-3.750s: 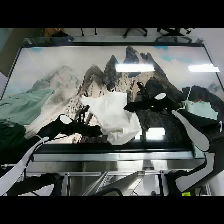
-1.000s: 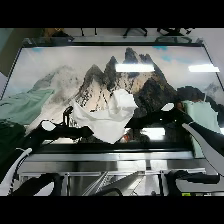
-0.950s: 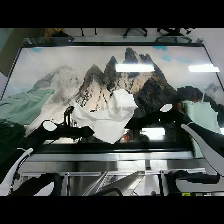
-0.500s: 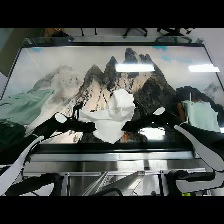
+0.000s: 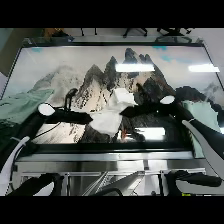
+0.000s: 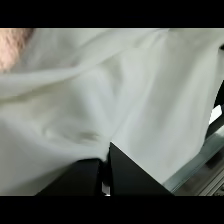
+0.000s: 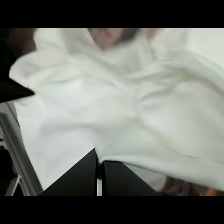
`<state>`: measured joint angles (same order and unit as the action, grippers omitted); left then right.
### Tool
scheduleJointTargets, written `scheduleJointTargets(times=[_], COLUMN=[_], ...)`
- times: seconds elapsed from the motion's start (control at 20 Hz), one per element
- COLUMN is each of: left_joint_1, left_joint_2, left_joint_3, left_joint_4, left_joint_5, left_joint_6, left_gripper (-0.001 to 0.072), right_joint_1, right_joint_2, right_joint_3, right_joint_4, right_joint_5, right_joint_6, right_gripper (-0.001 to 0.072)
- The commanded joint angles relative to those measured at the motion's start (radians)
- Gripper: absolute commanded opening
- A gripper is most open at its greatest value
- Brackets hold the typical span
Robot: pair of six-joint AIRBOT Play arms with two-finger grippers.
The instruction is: Fold the shirts.
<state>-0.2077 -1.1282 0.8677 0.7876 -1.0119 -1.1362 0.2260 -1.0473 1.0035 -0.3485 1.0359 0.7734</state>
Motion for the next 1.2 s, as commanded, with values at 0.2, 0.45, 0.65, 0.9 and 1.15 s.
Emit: scheduleJointTargets(times=[0.2,0.45,0.65,0.9,1.15], left_joint_1=[-0.044,-0.078,-0.078,-0.078,-0.072], left_joint_2=[0.341,0.360,0.262,0.099,-0.179], left_joint_3=[0.647,1.104,1.230,0.948,0.544], left_joint_4=[0.035,0.179,0.243,0.243,0.243], left_joint_5=[-0.123,-0.194,-0.387,-0.468,-0.417], left_joint_6=[-0.114,-0.240,-0.329,-0.328,-0.197], left_gripper=[0.0010,0.0011,0.0013,0.0014,0.0014], right_joint_1=[-0.011,-0.012,-0.012,-0.012,-0.011], right_joint_2=[0.272,0.339,0.306,0.032,-0.411], right_joint_3=[0.586,0.919,0.970,0.966,0.874], right_joint_4=[-0.037,-0.204,-0.297,-0.349,-0.348], right_joint_5=[0.069,0.051,0.071,0.289,0.427], right_joint_6=[0.012,0.056,0.101,0.212,0.282], right_gripper=[0.0019,0.0019,0.0019,0.0019,0.0020])
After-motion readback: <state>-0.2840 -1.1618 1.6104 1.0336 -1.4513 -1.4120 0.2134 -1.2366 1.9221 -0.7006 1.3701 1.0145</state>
